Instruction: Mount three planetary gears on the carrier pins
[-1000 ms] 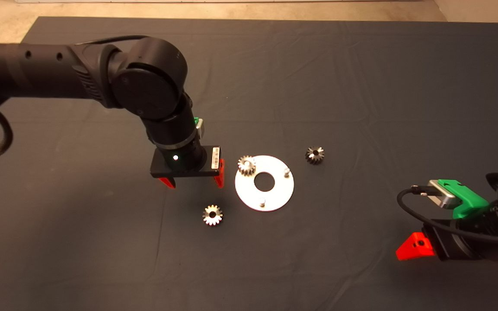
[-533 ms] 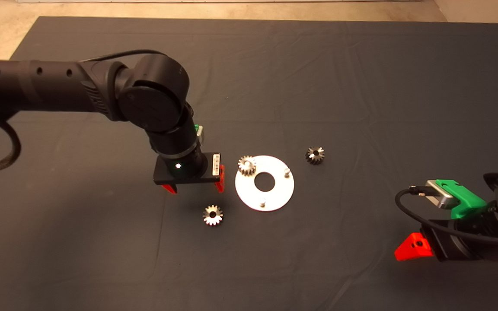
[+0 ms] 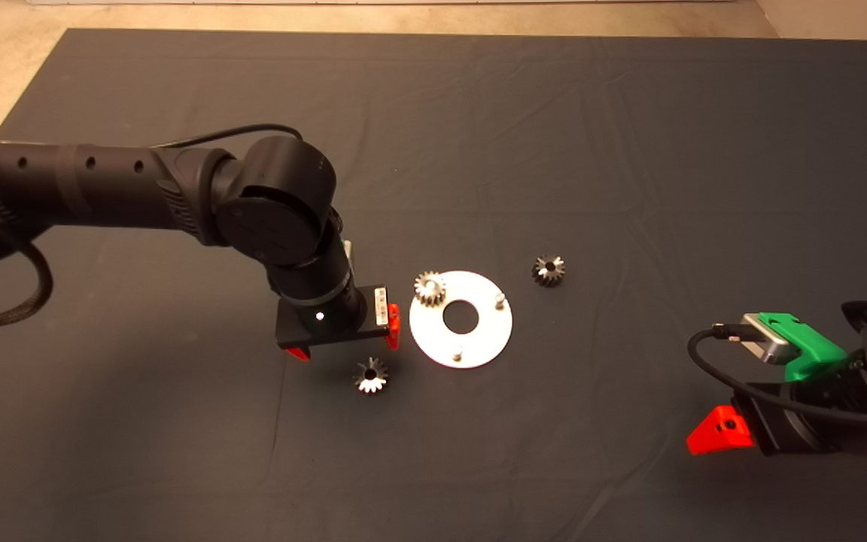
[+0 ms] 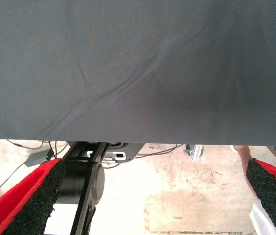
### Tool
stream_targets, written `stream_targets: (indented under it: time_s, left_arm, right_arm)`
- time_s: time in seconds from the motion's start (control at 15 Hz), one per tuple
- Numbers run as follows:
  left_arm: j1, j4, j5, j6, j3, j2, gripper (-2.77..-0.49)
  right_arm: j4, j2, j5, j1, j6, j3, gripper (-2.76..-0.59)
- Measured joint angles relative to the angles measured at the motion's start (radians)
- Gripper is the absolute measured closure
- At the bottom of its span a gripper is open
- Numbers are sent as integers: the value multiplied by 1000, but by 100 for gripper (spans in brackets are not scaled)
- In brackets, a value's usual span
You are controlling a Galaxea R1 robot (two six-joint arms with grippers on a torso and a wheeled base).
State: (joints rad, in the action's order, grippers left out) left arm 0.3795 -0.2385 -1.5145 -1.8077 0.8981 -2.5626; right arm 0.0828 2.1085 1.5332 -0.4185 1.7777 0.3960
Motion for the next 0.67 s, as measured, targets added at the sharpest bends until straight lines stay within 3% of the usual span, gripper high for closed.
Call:
stream_targets:
  time_s: [0.2, 0.33, 0.47, 0.67]
  left_arm:
    - [-28, -27, 2, -14, -5, -9, -262]
    - [-55, -51, 30, -27, -6, -11, -262]
    - [-89, -84, 44, -33, -6, -12, -262]
    - [-114, -113, 46, -40, -6, -12, -262]
  right_arm:
    - [0, 0, 0, 0, 0, 0, -276]
    - [0, 0, 0, 0, 0, 0, -276]
    - [0, 0, 0, 0, 0, 0, -276]
    - [0, 0, 0, 0, 0, 0, -276]
